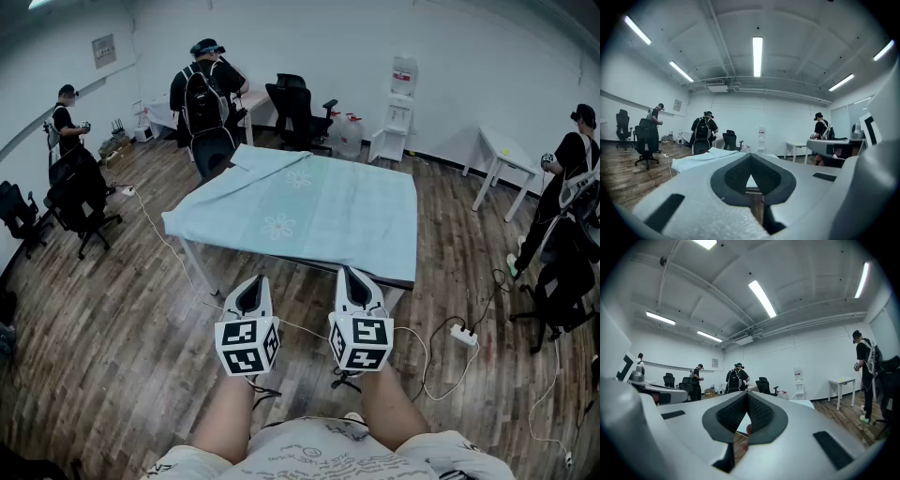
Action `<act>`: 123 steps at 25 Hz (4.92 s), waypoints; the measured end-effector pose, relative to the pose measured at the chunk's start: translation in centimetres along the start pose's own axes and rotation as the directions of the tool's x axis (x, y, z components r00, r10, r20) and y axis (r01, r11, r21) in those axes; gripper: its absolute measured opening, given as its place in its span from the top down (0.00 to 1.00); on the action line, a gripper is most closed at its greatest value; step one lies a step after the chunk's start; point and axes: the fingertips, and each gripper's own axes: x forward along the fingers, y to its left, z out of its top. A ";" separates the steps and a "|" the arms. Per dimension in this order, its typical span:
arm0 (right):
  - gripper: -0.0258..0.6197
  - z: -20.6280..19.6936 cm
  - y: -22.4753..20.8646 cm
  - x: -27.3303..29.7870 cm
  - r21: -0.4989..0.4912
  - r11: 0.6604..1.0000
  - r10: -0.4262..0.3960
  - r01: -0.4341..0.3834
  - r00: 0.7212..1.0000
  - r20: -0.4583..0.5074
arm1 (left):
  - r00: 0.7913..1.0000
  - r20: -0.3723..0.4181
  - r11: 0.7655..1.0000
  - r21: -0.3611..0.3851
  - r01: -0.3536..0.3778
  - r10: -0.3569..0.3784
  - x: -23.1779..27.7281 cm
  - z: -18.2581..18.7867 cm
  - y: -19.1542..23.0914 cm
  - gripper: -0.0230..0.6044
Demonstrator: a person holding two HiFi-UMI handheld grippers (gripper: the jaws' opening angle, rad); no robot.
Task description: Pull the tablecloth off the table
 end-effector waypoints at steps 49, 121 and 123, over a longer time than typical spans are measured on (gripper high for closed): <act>0.94 -3.1 -14.8 12.9 0.010 0.999 0.040 -0.040 0.998 -0.045 | 0.991 -0.087 0.995 -0.029 0.095 -0.097 20.7 -2.5 -9.2 0.95; 0.63 -38.0 -45.0 54.2 0.023 0.870 -0.266 0.493 0.507 -0.820 | 0.679 -0.726 0.983 -0.017 -0.181 0.113 75.8 -26.2 39.3 0.52; 0.63 -37.9 -45.0 54.3 0.019 0.870 -0.262 0.493 0.493 -0.830 | 0.684 -0.722 0.986 -0.016 -0.166 0.103 76.0 -26.1 39.2 0.53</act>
